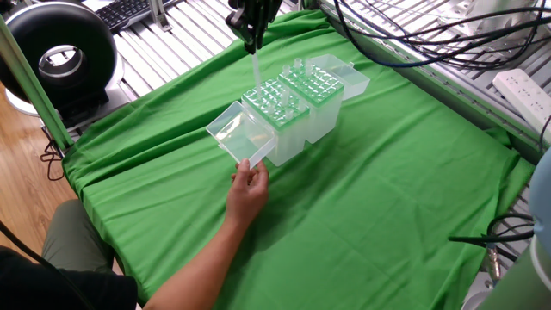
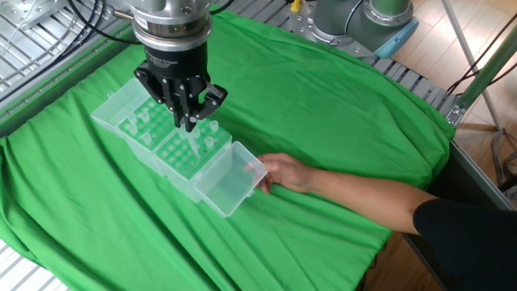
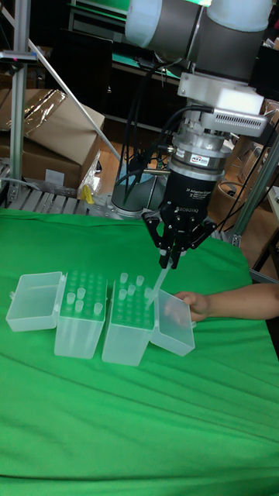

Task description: Insert a large pipette tip into the holder for large pipette tips

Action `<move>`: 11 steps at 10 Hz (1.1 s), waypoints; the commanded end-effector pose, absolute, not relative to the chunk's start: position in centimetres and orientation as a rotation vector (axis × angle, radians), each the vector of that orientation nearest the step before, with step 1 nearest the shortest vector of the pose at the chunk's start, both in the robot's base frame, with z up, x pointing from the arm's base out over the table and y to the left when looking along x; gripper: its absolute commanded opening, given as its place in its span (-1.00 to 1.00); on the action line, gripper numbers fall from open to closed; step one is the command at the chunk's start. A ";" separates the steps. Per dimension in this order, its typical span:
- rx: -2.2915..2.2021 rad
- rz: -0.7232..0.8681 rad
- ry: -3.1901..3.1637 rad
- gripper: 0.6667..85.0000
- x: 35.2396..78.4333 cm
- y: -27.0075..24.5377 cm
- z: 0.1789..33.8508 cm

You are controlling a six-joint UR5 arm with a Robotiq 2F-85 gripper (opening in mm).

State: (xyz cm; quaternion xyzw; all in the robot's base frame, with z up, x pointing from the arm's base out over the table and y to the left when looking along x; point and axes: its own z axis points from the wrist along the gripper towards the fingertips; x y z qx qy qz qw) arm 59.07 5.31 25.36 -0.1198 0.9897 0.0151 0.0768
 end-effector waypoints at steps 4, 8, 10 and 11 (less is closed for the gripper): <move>-0.421 0.109 2.931 -0.65 59.2 4.9 21.7; -0.460 0.130 2.946 -0.22 58.5 5.1 19.0; -0.479 0.104 2.937 -0.20 58.6 4.2 18.7; -0.498 0.085 2.924 -0.23 58.9 3.4 18.4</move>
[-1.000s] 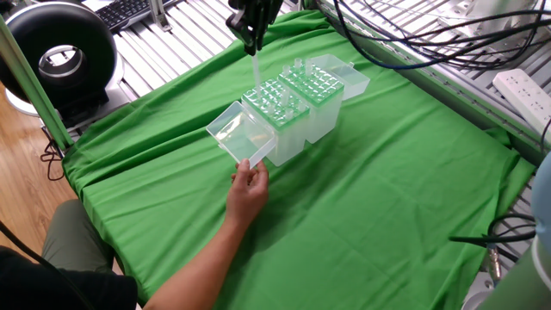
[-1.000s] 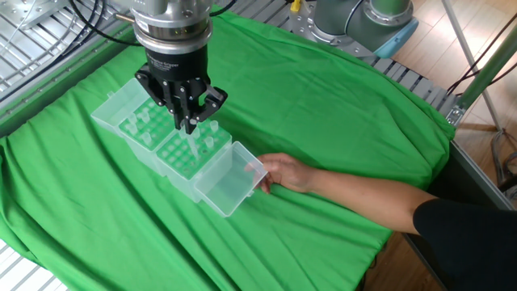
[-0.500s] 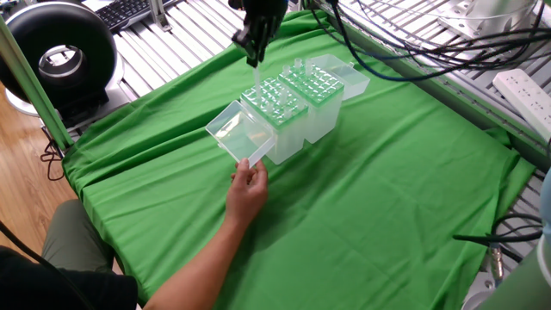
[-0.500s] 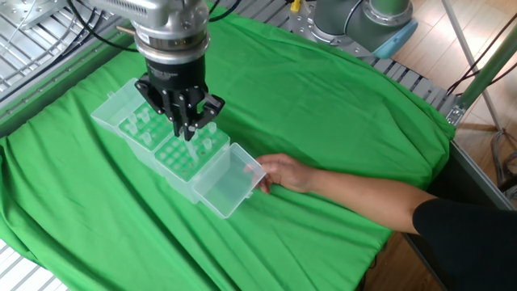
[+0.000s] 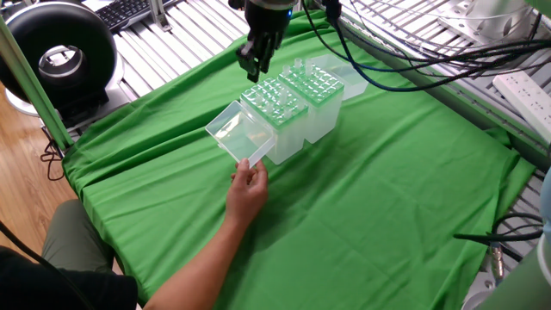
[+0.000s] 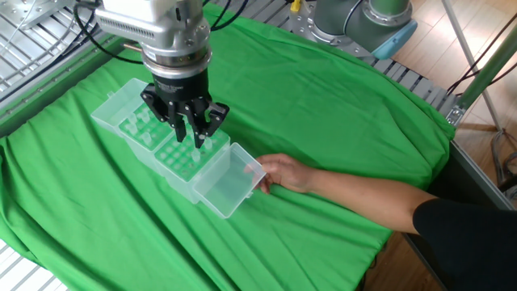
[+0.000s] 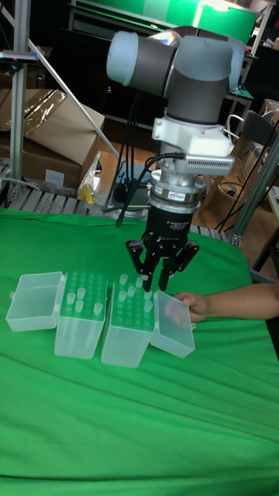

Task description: Insert a large pipette tip into the holder for large pipette tips

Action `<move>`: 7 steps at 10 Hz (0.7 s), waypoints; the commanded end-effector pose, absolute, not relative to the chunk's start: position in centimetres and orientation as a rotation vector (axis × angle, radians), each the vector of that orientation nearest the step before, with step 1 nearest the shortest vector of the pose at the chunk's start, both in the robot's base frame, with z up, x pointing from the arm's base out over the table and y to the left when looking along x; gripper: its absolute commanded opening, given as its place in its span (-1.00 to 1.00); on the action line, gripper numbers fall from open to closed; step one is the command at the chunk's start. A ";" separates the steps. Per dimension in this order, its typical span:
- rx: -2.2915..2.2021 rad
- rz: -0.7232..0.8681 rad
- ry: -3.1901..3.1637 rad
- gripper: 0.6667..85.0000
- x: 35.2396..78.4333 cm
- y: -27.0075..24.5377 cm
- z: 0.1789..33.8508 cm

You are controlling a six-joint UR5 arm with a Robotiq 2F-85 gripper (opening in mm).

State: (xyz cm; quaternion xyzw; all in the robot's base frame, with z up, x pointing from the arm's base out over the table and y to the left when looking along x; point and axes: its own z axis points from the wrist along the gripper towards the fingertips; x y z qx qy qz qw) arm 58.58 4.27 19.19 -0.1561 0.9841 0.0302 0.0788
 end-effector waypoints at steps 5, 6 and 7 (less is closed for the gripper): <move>-0.701 0.012 2.849 -0.23 60.5 -3.4 16.8; -0.721 0.007 2.836 -0.23 60.9 -4.0 16.5; -0.743 0.009 2.826 -0.23 61.2 -4.5 16.2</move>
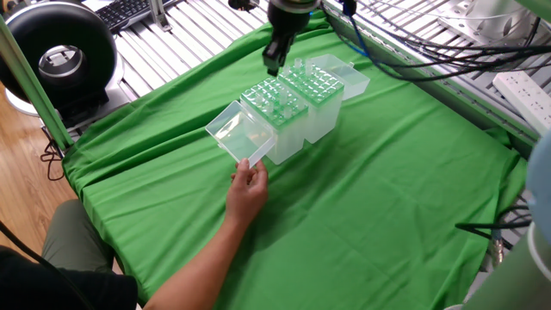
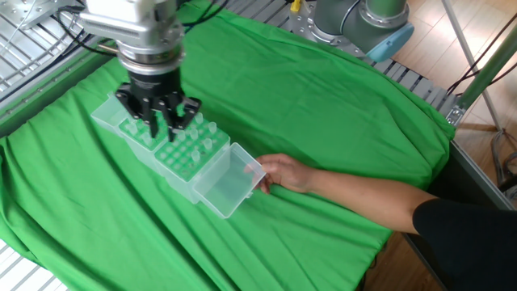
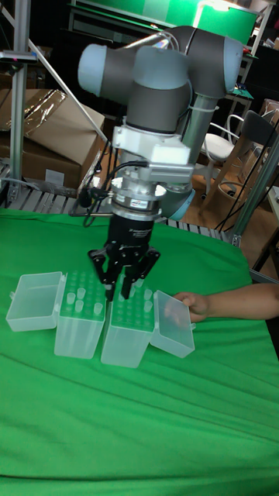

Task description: Insert a large pipette tip into the holder for large pipette tips

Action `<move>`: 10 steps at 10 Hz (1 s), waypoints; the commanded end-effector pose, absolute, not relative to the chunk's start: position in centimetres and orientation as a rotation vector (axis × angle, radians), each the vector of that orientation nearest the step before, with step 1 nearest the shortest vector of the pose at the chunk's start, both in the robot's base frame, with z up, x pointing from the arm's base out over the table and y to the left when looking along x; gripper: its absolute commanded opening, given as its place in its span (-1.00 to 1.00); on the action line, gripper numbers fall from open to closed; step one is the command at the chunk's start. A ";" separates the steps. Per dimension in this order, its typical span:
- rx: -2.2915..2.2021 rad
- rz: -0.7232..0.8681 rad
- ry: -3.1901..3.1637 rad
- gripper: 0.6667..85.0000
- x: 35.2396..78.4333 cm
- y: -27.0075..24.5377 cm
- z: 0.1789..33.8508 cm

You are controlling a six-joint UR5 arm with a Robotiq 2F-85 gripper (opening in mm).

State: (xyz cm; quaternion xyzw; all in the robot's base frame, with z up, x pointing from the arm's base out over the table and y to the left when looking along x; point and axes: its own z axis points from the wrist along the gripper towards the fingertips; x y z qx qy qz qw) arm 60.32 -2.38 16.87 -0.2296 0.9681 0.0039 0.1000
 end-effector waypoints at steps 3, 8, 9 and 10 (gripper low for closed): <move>-0.764 0.014 2.806 -0.19 61.6 -5.0 15.4; -0.761 0.043 2.814 -0.19 60.8 -4.9 14.3; -0.760 0.030 2.826 -0.19 60.5 -5.1 14.1; -0.753 0.028 2.833 -0.19 60.3 -5.2 14.0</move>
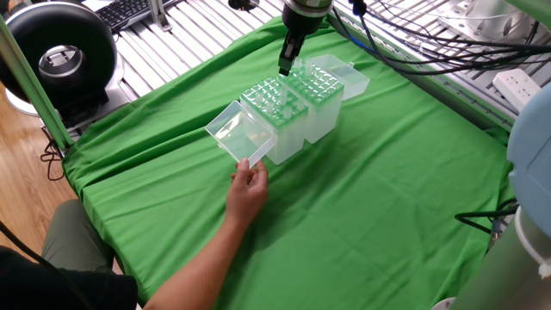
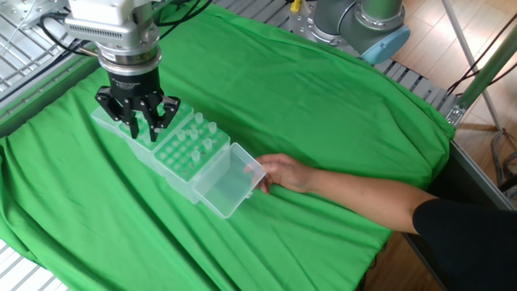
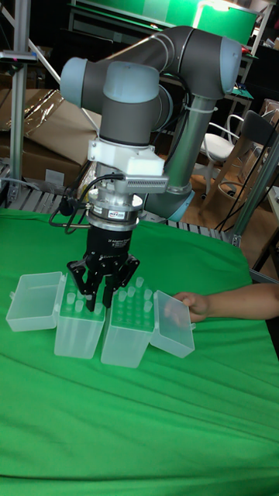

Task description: Insert a large pipette tip into the holder for large pipette tips

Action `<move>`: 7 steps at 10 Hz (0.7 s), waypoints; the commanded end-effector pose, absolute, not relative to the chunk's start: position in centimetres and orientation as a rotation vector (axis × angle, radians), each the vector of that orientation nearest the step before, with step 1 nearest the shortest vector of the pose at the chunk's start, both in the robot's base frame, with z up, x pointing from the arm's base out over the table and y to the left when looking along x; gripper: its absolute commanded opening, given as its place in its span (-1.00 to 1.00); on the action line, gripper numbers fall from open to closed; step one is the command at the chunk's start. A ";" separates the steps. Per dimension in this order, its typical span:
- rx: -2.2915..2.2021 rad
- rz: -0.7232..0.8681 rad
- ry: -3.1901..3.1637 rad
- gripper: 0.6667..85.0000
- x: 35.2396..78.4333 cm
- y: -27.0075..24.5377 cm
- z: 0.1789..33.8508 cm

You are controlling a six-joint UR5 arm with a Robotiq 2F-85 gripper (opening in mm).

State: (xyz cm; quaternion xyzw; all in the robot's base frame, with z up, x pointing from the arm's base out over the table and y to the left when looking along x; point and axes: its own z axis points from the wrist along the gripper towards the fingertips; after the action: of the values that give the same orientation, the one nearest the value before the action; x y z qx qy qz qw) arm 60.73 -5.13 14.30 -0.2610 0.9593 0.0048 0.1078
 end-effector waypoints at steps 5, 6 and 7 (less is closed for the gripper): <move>-0.713 0.019 2.844 -0.30 60.2 -5.3 13.6; -0.711 0.017 2.844 -0.30 60.3 -5.3 13.6; -0.709 0.015 2.845 -0.30 60.4 -5.2 13.7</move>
State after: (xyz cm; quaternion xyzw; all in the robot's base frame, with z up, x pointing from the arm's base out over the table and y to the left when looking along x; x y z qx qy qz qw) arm 60.22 -5.41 13.54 -0.2468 0.9637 0.0017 0.1016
